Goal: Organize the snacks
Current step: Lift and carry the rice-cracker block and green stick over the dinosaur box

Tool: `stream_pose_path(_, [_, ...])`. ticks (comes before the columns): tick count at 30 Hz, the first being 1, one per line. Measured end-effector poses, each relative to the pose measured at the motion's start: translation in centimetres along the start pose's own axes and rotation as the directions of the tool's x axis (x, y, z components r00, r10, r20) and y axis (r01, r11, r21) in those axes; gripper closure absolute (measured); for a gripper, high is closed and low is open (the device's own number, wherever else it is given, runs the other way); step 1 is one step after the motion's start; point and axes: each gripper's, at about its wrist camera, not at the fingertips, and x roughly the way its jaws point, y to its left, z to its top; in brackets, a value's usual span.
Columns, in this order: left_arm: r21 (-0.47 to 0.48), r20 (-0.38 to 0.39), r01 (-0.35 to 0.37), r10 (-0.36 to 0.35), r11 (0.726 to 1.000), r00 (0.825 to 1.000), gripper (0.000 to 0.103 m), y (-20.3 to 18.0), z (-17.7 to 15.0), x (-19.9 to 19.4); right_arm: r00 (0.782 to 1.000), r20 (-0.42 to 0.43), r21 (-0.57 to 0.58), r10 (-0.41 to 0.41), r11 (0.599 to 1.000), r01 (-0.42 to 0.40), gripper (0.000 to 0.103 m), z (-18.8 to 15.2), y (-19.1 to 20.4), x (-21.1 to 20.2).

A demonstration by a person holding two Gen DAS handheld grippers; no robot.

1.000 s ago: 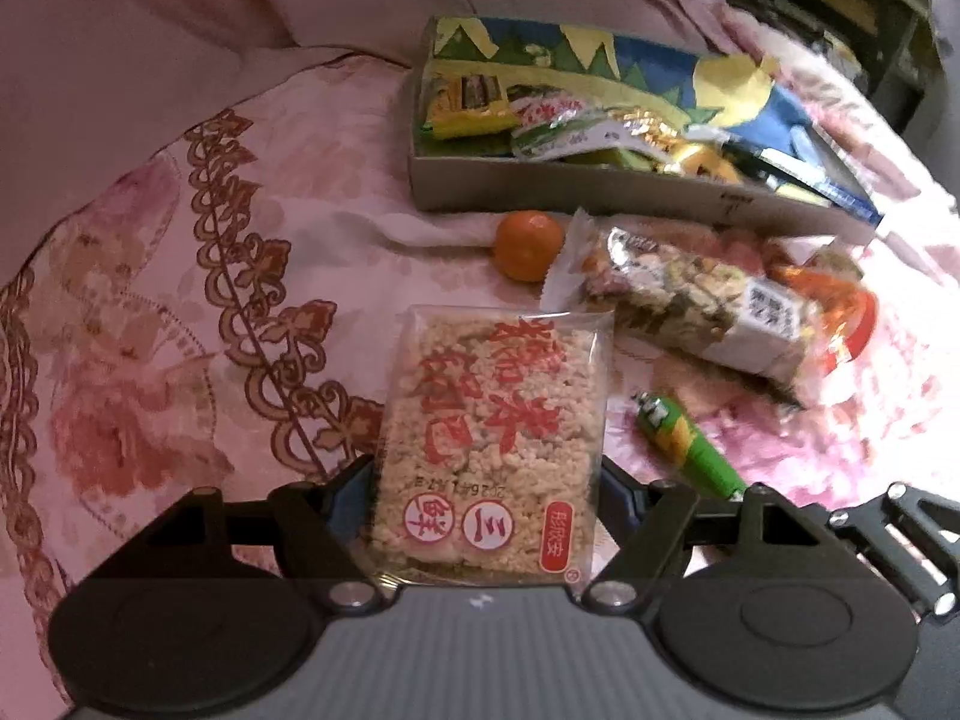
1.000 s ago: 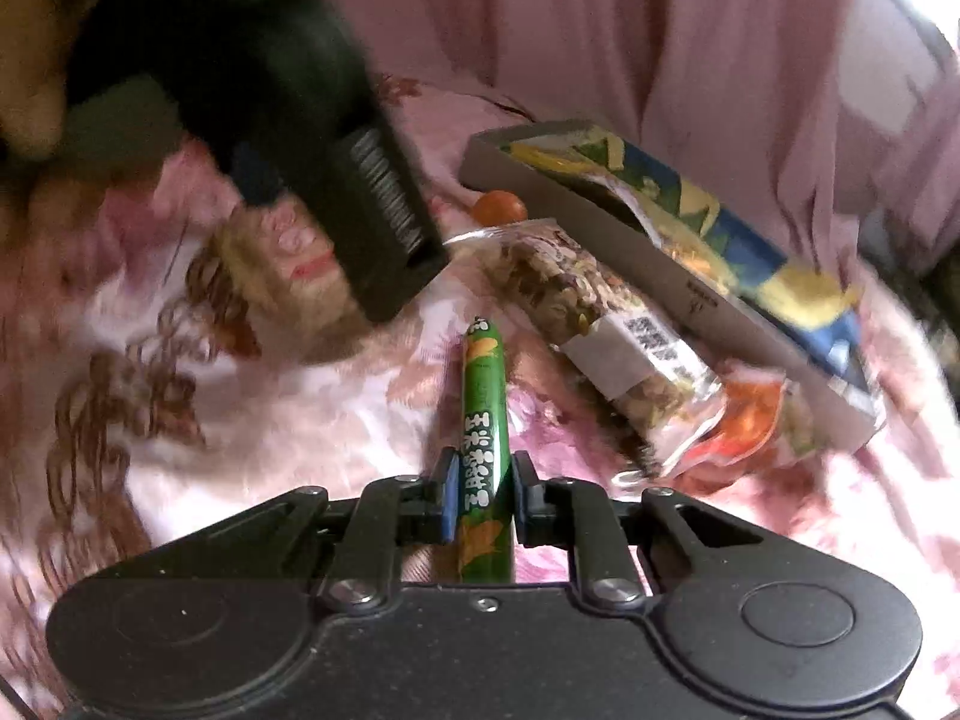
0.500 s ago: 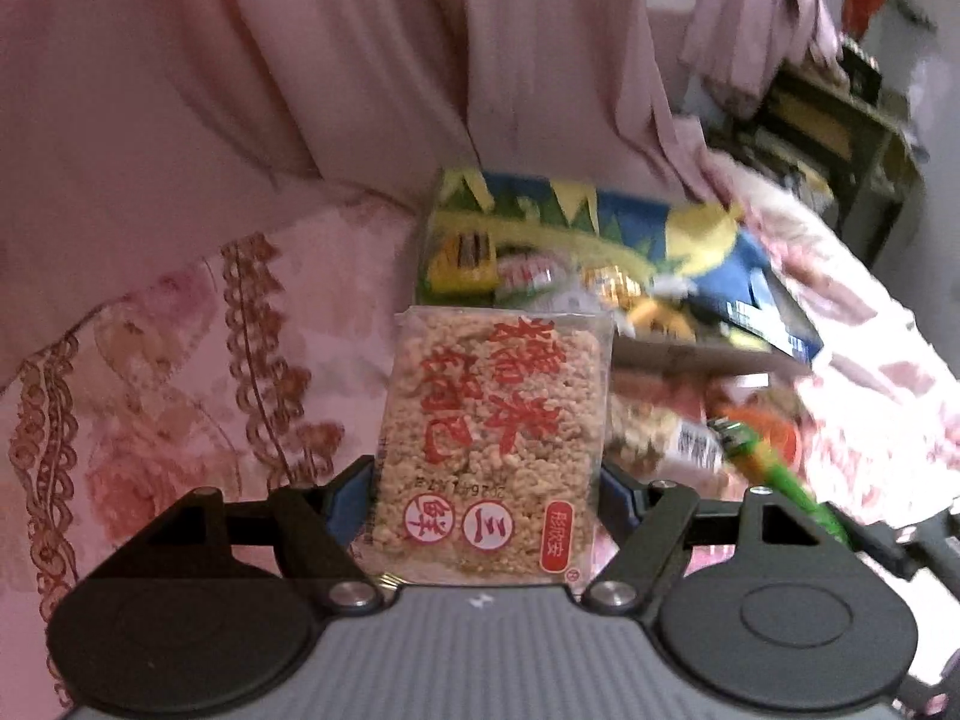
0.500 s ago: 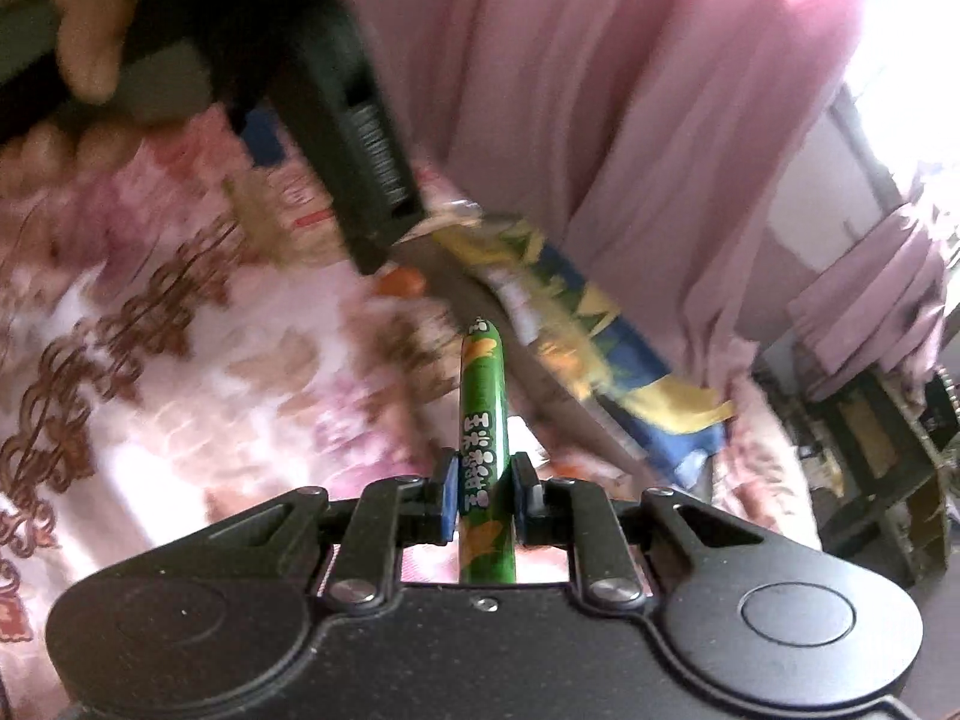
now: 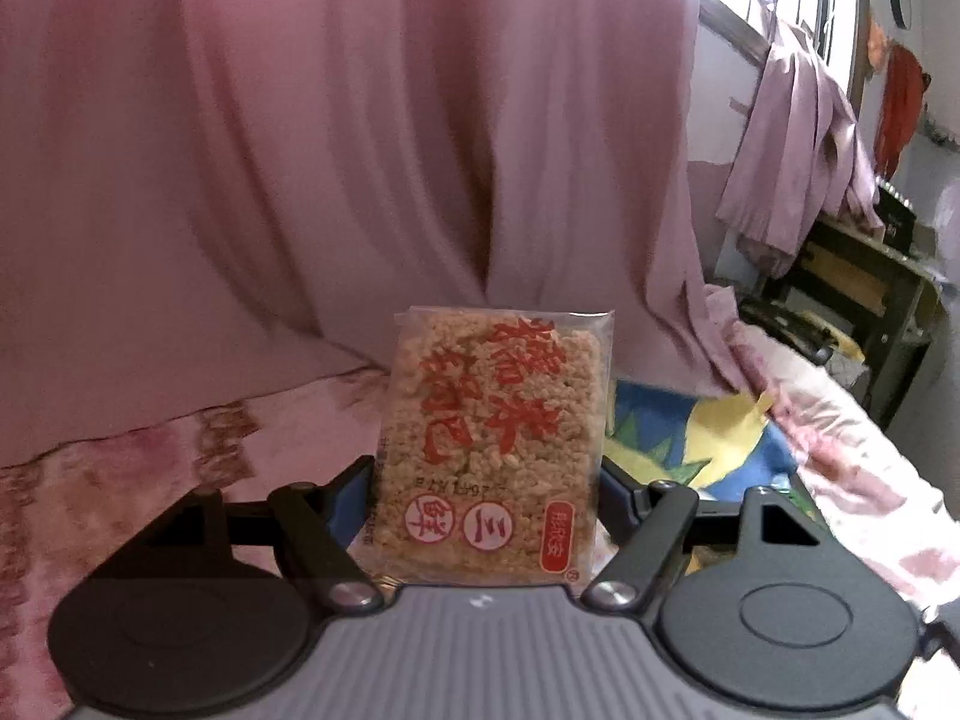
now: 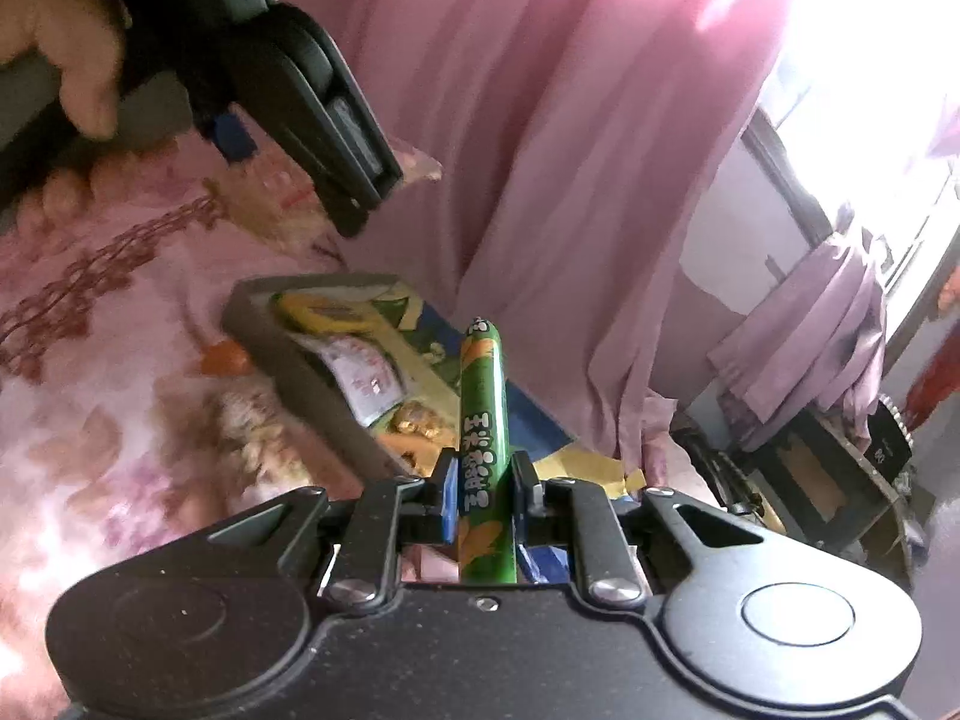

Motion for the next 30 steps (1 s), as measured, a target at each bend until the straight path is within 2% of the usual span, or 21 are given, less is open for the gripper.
stream_pose_path(4, [-0.003,-0.015,0.046,-0.046,0.999,0.999,0.024,-0.9,0.4,3.2,1.000,0.007,0.060,-0.013,0.998,0.013,0.085,0.6,-0.7,2.8])
stream_pose_path(11, [-0.033,-0.063,0.108,-0.110,0.994,0.992,0.024,-0.8,0.0,6.8,0.999,-0.052,0.198,-0.002,0.980,0.013,0.084,0.8,-2.6,8.4])
stream_pose_path(15, [-0.028,-0.091,0.083,-0.086,0.996,0.992,0.024,-0.9,-0.4,8.2,0.995,-0.095,0.258,0.016,0.966,0.009,0.084,0.6,-3.3,11.0])
stream_pose_path(21, [0.020,-0.150,0.064,-0.060,0.998,0.987,0.024,-1.4,-1.3,9.3,0.987,-0.156,0.274,0.045,0.962,-0.001,0.084,0.1,-3.1,13.3])
stream_pose_path(30, [0.047,-0.186,0.053,-0.043,0.998,0.982,0.024,-1.5,-1.9,9.5,0.983,-0.173,0.263,0.059,0.965,-0.012,0.084,0.1,-2.7,14.3])
